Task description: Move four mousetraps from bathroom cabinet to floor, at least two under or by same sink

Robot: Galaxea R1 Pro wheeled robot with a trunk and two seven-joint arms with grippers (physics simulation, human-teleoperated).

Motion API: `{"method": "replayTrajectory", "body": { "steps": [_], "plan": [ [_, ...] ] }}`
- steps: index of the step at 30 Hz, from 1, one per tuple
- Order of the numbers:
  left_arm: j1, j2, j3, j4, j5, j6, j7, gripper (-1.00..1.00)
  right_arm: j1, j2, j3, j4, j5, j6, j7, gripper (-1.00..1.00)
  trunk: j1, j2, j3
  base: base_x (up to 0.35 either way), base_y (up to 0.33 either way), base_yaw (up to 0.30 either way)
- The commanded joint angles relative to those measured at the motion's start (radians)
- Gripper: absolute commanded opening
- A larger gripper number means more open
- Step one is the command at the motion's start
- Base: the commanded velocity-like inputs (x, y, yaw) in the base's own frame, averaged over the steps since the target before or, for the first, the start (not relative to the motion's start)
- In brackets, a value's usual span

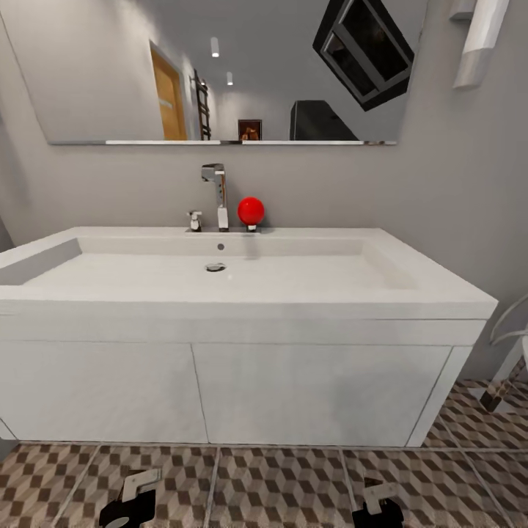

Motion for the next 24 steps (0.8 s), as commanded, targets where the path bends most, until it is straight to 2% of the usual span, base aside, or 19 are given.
{"method": "replayTrajectory", "body": {
  "steps": [1, 9, 24],
  "plan": [
    [0.0, 0.001, -0.008, -0.001, 0.008, 0.0, 0.007, -1.0, -0.001, 0.0, -0.008, -0.003, 0.009, -0.003, -0.001, -1.0, 0.0, -0.001, -0.005, 0.0, 0.0, 0.0],
    [0.0, 0.001, -0.008, -0.001, 0.007, -0.003, 0.007, -1.0, -0.001, 0.0, -0.009, -0.025, 0.009, -0.003, -0.001, -1.0, 0.004, -0.003, -0.036, 0.0, 0.0, 0.0],
    [0.0, 0.001, -0.008, -0.001, 0.007, -0.007, 0.007, -1.0, -0.001, 0.0, -0.008, -0.024, 0.009, -0.01, 0.001, -1.0, 0.004, -0.003, -0.036, 0.0, 0.0, 0.0]
  ]
}}
